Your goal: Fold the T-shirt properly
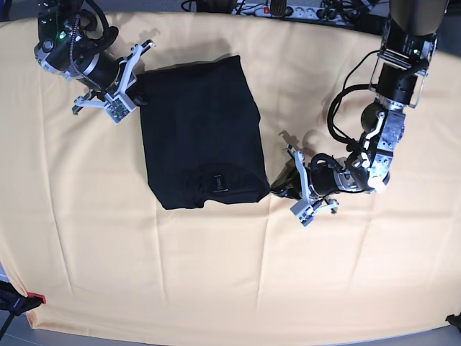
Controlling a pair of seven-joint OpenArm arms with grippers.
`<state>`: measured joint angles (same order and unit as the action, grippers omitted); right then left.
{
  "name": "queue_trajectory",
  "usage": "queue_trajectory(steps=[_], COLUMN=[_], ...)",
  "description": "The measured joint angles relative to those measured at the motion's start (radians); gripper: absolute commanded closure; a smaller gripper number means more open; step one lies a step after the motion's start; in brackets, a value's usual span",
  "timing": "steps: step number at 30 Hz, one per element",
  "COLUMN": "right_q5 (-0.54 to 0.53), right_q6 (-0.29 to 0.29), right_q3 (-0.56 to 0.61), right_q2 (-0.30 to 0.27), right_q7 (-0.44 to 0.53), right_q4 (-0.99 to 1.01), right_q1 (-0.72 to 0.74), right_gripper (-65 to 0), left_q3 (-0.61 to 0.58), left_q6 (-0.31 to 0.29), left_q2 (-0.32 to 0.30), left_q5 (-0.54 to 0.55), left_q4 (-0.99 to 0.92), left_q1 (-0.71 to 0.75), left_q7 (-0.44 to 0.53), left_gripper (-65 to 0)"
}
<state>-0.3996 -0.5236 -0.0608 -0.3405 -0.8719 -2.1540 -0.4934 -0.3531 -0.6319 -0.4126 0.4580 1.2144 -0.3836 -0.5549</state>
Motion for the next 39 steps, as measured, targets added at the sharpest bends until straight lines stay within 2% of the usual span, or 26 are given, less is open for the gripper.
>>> queue_trajectory(steps=[2,4,7,8,10,11,15,16,18,20,21,24,29,36,39], right_q5=[0.007,0.008,0.099,0.105,0.056,-0.005,-0.265,-0.32,-0.434,-0.602,-0.696,-0.887,-1.055,-1.057,-1.065], right_q6=[0.016,0.039,0.174,0.198,0.204,0.194,0.047,0.002,-0.072,-0.151,-0.171,-0.171,-0.17,-0.172,-0.173], right_q3=[0.0,0.0,-0.002,-0.011,-0.04,-0.056,-0.123,-0.153,-0.222,-0.291,-0.326,-0.422,-0.584,-0.84,-0.957], right_q2=[0.0,0.0,0.003,0.003,0.002,0.0,0.007,0.006,0.006,0.008,0.01,0.01,0.01,0.025,0.04], right_q7=[0.003,0.002,0.003,-0.001,0.0,0.0,0.001,-0.001,-0.024,-0.098,-0.15,-0.254,-0.355,-0.388,-0.466], right_q4=[0.013,0.034,0.036,0.032,-0.003,-0.03,-0.121,-0.135,-0.146,-0.149,-0.15,-0.153,-0.153,-0.154,-0.155], right_q1=[-0.019,-0.03,-0.029,-0.025,-0.027,-0.03,-0.032,-0.032,-0.03,-0.03,-0.031,-0.062,-0.172,-0.32,-0.37], right_gripper=[0.0,0.0,0.0,0.0,0.0,0.0,0.0,0.0,0.0,0.0,0.0,0.0,0.0,0.0,0.0], left_q3=[0.0,0.0,-0.001,-0.001,-0.001,-0.001,-0.001,0.001,0.018,0.047,0.068,0.157,0.336,0.546,0.665], left_q6=[0.0,0.001,0.004,0.004,0.018,0.015,-0.022,-0.046,-0.057,-0.056,-0.057,-0.06,-0.061,-0.051,-0.035], left_q2=[0.0,0.002,-0.013,-0.031,-0.077,-0.104,-0.183,-0.201,-0.232,-0.257,-0.268,-0.288,-0.29,-0.288,-0.29], left_q5=[-0.004,0.013,0.129,0.191,0.329,0.412,0.727,0.781,0.857,0.933,0.956,0.978,0.974,0.971,0.967], left_q4=[0.0,0.0,0.011,0.024,0.061,0.081,0.175,0.207,0.28,0.364,0.415,0.577,0.823,0.969,1.012], left_q1=[-0.005,-0.014,-0.051,-0.06,-0.065,-0.064,-0.05,-0.037,0.016,0.096,0.139,0.261,0.468,0.753,0.874], left_q7=[-0.003,-0.047,-0.221,-0.293,-0.429,-0.478,-0.624,-0.655,-0.721,-0.766,-0.784,-0.796,-0.797,-0.824,-0.852], left_gripper=[0.0,0.0,0.0,0.0,0.0,0.0,0.0,0.0,0.0,0.0,0.0,0.0,0.0,0.0,0.0])
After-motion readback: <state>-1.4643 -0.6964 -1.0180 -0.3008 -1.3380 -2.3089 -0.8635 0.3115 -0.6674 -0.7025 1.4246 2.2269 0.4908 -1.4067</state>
